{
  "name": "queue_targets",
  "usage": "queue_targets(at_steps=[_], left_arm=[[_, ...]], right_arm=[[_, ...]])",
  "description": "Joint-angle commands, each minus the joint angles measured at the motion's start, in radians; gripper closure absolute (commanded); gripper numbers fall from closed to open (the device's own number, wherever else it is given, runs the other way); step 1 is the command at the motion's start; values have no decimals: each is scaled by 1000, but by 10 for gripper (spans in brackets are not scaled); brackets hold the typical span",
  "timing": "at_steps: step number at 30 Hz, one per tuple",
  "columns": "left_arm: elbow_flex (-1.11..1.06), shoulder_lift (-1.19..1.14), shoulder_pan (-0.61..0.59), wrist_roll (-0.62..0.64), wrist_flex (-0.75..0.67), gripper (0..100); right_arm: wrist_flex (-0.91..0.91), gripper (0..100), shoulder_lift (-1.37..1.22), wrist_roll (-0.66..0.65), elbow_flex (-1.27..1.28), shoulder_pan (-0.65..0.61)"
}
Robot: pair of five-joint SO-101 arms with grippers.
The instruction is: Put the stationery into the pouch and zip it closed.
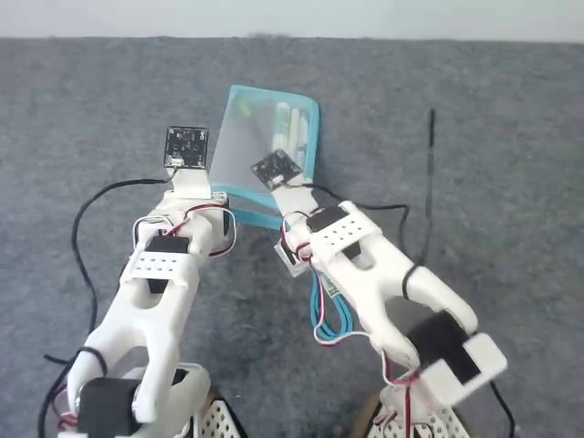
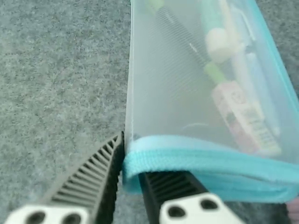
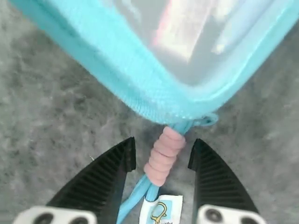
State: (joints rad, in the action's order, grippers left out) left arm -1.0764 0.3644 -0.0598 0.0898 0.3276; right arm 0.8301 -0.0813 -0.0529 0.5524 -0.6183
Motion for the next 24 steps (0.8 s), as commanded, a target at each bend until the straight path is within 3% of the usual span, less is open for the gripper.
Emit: queue_targets(at_steps=[1, 6, 10, 16, 24], left_arm=[[27, 20, 8, -5, -17, 989], [27, 20, 8, -6, -17, 989], [27, 20, 9, -6, -17, 989], [27, 14, 9, -8, -18, 988], [30, 12, 28, -9, -23, 990]], right_arm=[[-10, 809, -35, 9, -52, 4], [-10, 823, -71, 15, -89, 70], [-10, 991, -62, 9, -94, 110], [174, 990, 53, -86, -141, 114], [219, 992, 493, -204, 34, 38]])
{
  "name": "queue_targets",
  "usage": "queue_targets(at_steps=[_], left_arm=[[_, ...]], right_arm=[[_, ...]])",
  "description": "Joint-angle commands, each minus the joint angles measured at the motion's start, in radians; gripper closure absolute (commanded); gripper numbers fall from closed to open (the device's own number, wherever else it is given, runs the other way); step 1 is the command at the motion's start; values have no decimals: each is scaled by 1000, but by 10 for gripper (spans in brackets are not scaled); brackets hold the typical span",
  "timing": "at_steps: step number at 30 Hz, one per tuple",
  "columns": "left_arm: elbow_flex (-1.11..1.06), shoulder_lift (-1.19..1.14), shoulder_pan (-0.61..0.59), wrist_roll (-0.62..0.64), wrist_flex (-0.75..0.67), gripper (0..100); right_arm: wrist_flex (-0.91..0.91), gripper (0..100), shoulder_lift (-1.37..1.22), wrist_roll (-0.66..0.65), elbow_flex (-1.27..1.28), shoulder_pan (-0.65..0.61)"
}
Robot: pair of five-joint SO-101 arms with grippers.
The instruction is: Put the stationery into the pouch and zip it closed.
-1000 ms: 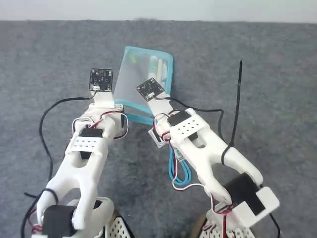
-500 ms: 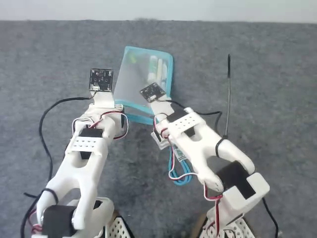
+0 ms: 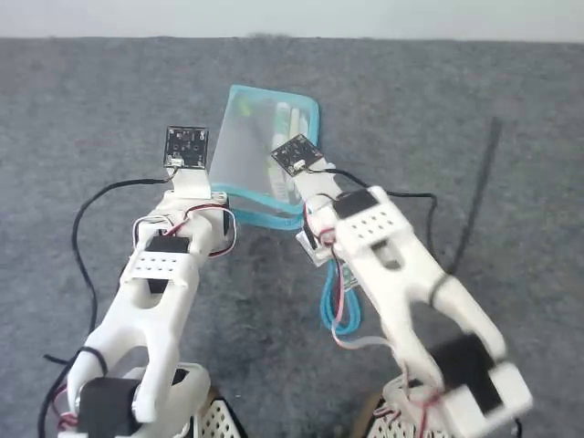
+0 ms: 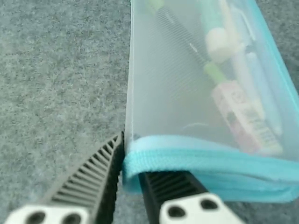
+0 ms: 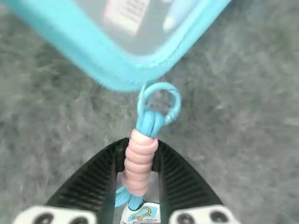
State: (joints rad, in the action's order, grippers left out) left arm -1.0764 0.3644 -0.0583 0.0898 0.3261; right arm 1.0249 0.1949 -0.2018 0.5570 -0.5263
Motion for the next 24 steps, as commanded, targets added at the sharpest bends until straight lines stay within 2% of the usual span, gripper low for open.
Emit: queue_targets(at_steps=[1, 6, 11, 24], left_arm=[[28, 12, 37, -9, -21, 990], [27, 14, 77, -8, -15, 991], [28, 12, 78, -2, -15, 991], [33, 12, 95, -3, 6, 991]], right_arm=[[33, 992, 280, -63, 52, -84], [91, 992, 538, -68, 112, -206], [173, 993, 688, -91, 109, -282], [214, 993, 731, -161, 44, -513]])
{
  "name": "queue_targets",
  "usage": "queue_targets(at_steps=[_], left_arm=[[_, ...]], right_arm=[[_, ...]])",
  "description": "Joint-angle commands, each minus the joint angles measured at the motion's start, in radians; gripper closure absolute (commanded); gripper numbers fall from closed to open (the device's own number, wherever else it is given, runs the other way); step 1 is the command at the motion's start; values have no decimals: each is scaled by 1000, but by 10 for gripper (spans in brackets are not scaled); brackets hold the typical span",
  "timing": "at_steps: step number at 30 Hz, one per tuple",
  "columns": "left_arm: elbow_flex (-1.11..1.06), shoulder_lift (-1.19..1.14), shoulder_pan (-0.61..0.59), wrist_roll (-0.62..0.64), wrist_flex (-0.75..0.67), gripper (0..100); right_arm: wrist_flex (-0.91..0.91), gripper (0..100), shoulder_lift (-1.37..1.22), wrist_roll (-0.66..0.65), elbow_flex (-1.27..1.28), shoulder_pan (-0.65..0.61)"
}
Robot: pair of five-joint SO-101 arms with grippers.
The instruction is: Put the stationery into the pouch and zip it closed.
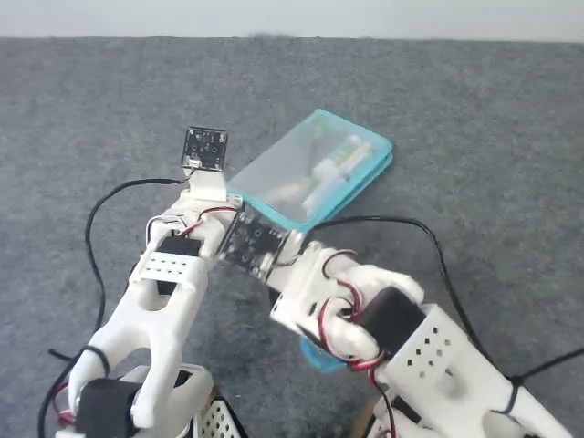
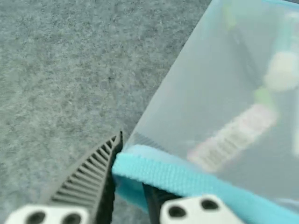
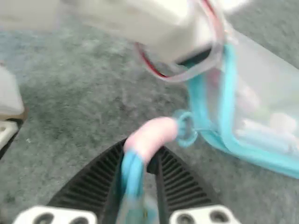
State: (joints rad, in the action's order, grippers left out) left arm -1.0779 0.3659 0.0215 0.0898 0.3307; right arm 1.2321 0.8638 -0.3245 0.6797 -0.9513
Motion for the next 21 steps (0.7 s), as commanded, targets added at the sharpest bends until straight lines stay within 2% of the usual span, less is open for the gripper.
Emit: queue_targets(at_steps=[1, 11, 14, 17, 21], left_arm=[[35, 11, 21, -2, 2, 991], [35, 9, 28, -6, 2, 991], [35, 9, 25, -6, 2, 991], [35, 9, 21, -5, 2, 991], [33, 15, 20, 2, 2, 991]], right_arm=[[7, 993, 62, -44, -95, -110], [65, 993, 65, -86, -150, -331], [107, 993, 62, -114, -140, -357], [134, 993, 61, -115, -114, -271], [200, 944, 30, -91, -104, 58]])
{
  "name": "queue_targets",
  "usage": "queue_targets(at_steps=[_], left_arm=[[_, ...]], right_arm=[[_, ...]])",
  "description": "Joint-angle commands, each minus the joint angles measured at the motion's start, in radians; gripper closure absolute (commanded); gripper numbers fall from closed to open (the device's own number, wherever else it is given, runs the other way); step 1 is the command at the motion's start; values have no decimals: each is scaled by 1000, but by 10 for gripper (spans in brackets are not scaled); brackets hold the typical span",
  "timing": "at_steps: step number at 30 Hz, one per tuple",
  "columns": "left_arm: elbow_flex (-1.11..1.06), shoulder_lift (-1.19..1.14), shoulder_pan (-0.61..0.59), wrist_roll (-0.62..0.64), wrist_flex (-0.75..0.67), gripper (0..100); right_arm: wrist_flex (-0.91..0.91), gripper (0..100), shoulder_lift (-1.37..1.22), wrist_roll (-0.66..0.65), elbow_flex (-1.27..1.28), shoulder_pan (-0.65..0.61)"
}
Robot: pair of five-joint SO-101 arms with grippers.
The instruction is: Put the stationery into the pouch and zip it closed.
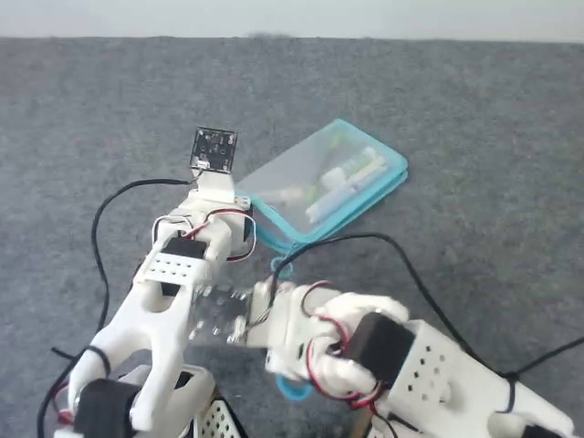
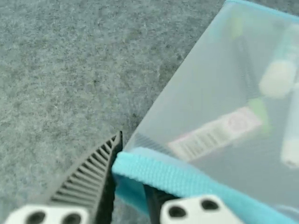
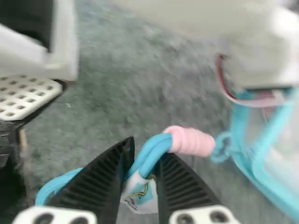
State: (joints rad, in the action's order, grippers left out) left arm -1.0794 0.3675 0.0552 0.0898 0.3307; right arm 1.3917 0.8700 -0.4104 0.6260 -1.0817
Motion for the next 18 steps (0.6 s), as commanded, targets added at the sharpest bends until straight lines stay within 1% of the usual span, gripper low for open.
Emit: queue_targets(at_steps=[1, 3, 5, 7, 8, 10, 13, 16, 18], left_arm=[[33, 15, -14, 5, 2, 991], [33, 17, -26, 41, 3, 991], [33, 17, -37, 57, 3, 991], [33, 18, -52, 64, 3, 991], [35, 18, -61, 72, 3, 991], [35, 18, -77, 94, 3, 991], [36, 18, -100, 98, 3, 991], [36, 18, -101, 98, 3, 991], [36, 18, -101, 98, 3, 991]], right_arm=[[54, 909, 4, 15, -51, 282], [74, 837, -42, 26, -52, 449], [84, 783, -91, 26, -52, 568], [85, 772, -139, 26, -52, 639], [79, 772, -157, 21, -48, 648], [74, 771, -171, 20, -48, 622], [50, 772, -143, 32, -46, 526], [-50, 772, -137, 103, -29, 423], [-147, 772, -139, 118, 21, 374]])
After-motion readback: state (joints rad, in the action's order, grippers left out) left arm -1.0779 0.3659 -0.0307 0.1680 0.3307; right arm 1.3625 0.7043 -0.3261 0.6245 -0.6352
